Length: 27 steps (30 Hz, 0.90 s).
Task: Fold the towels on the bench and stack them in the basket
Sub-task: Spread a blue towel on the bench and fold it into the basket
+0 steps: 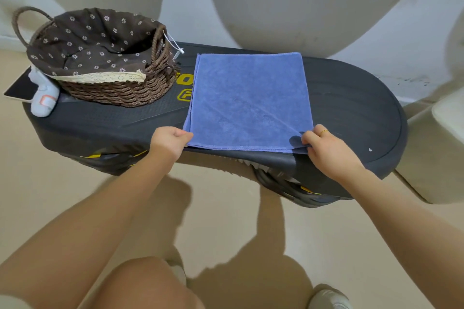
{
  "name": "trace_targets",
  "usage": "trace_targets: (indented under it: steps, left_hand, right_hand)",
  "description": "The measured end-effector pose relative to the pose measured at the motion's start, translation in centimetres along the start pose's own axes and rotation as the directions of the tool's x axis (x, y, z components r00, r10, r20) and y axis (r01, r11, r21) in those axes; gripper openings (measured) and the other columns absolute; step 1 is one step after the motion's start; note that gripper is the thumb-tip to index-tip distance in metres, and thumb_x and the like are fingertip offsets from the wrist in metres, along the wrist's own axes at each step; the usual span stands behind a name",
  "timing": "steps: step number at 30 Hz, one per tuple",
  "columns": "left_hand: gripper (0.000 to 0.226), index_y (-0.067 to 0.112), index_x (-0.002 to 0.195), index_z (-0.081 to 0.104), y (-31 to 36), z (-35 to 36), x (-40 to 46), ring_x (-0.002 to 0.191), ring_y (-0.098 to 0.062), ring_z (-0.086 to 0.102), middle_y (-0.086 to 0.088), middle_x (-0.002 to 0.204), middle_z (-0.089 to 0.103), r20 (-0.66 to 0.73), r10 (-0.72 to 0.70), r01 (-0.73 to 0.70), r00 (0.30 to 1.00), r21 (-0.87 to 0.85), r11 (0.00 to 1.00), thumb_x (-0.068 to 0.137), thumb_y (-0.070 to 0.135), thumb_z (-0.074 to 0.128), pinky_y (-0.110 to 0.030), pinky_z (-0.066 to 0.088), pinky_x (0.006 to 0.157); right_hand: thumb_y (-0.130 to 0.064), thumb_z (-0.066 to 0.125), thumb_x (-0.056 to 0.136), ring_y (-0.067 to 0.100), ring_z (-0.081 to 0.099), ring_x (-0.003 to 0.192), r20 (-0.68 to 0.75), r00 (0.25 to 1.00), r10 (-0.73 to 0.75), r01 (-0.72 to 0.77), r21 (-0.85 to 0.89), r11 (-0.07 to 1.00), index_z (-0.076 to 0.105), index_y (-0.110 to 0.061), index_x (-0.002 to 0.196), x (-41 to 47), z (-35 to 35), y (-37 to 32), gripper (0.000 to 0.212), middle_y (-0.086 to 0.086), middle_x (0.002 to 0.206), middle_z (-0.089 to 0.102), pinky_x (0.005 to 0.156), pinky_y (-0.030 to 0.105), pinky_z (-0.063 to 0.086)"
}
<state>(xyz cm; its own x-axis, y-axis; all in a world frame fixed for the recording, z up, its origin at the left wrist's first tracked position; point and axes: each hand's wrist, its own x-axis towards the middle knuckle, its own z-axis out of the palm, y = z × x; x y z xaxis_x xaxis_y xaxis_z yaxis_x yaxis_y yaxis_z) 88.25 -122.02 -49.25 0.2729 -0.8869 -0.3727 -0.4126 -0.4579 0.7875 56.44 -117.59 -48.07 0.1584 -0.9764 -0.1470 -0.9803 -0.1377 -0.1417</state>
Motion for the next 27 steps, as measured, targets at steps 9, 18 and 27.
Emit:
trace_targets:
  steps: [9, 18, 27]
  left_hand:
    - [0.022, 0.012, 0.065, 0.044, 0.0, -0.1, 0.1, 0.064, -0.023, 0.045, -0.012, 0.075, 0.054, -0.017, 0.067, -0.061, 0.998, 0.25, 0.966, 0.086, 0.005, 0.045, -0.027, 0.035, 0.054]
    - [0.017, 0.014, 0.061, 0.047, -0.9, -2.4, -0.3, 0.052, -0.016, 0.04, 0.001, 0.051, 0.049, 0.237, 0.097, -0.21, 0.967, 0.515, 0.831, 0.07, 0.005, 0.057, -0.024, 0.032, 0.05]
    - [0.014, 0.016, 0.076, 0.05, 1.9, -2.7, 0.7, 0.068, -0.025, 0.059, -0.01, 0.079, 0.063, 0.437, -0.023, -0.335, 0.899, 0.72, 0.608, 0.074, 0.024, 0.061, -0.032, 0.048, 0.067]
  right_hand:
    - [-0.001, 0.04, 0.092, 0.03, 0.048, 0.078, -0.008, 0.977, 0.214, -0.213, 0.066, 0.975, 0.045, -0.008, 0.101, 0.1, 0.9, -0.9, 0.012, 0.013, 0.106, 0.044, 0.068, 0.038, 0.045]
    - [-0.006, 0.053, 0.08, 0.016, 0.047, 0.071, 0.527, 0.845, 0.091, -0.117, 0.016, 0.993, 0.057, -0.02, 0.067, 0.0, -2.8, -0.9, 0.02, -0.004, 0.069, 0.051, 0.056, 0.022, 0.036]
    - [-0.021, 0.054, 0.088, 0.022, 0.056, 0.071, 0.381, 0.907, 0.178, -0.303, 0.297, 0.905, 0.062, -0.019, 0.067, 3.8, -3.8, -1.6, 0.022, 0.001, 0.073, 0.058, 0.058, 0.026, 0.04]
